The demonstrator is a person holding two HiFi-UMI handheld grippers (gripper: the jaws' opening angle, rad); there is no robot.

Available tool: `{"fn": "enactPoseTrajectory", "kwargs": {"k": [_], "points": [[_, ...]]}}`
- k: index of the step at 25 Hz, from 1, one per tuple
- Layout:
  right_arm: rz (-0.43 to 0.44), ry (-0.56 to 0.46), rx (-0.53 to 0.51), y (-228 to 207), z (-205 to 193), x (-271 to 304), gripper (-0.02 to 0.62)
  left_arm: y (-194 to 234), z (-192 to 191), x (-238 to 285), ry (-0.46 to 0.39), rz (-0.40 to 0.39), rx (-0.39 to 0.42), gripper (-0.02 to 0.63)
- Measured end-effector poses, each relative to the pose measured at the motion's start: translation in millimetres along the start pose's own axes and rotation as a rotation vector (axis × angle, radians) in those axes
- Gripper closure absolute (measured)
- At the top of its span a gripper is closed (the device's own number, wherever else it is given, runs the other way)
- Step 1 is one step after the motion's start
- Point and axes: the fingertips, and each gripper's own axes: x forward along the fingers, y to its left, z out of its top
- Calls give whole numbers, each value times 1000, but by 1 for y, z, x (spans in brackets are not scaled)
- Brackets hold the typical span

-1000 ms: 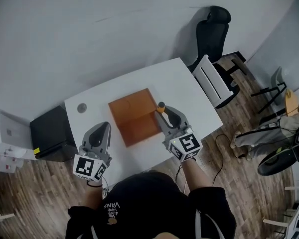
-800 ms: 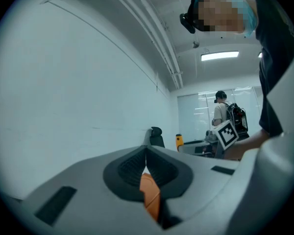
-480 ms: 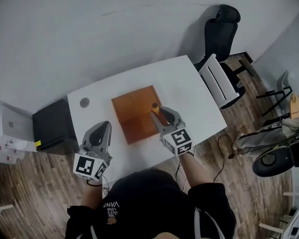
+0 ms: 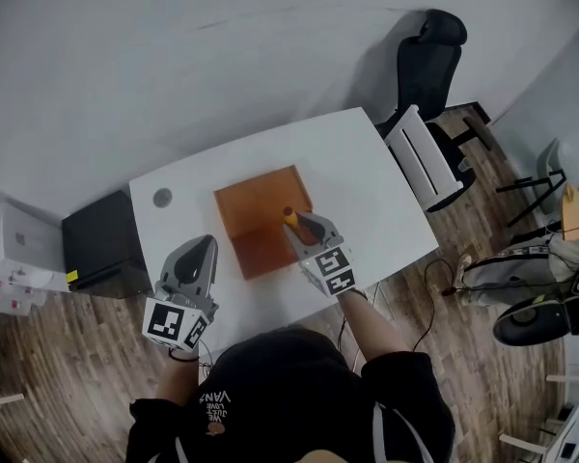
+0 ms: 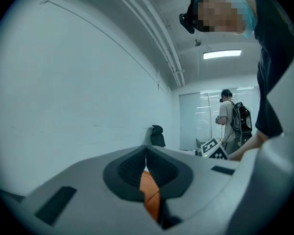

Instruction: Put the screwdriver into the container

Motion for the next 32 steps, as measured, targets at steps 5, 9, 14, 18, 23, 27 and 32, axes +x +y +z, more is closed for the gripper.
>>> {"fn": "enactPoseTrajectory", "kwargs": {"k": [5, 9, 14, 18, 23, 27, 32], "points": [[22, 75, -60, 6, -20, 12, 482, -3, -1, 0, 5, 1, 1, 592], [38, 113, -84, 10, -32, 17, 482, -3, -3, -3, 13, 11, -2, 592], [59, 159, -124, 13, -46, 25, 482, -4, -4, -3, 18, 15, -4, 592], [81, 200, -173, 16, -57, 31, 482, -5, -5, -3, 19, 18, -4, 592], [106, 220, -192, 23, -62, 37, 482, -4, -6, -5, 24, 27, -8, 592], [131, 236, -219, 30, -65, 44, 482, -3, -8, -7, 23, 33, -7, 592], [184, 265, -272, 40, -70, 54, 482, 2, -9, -8, 25, 52, -25, 592]]}}
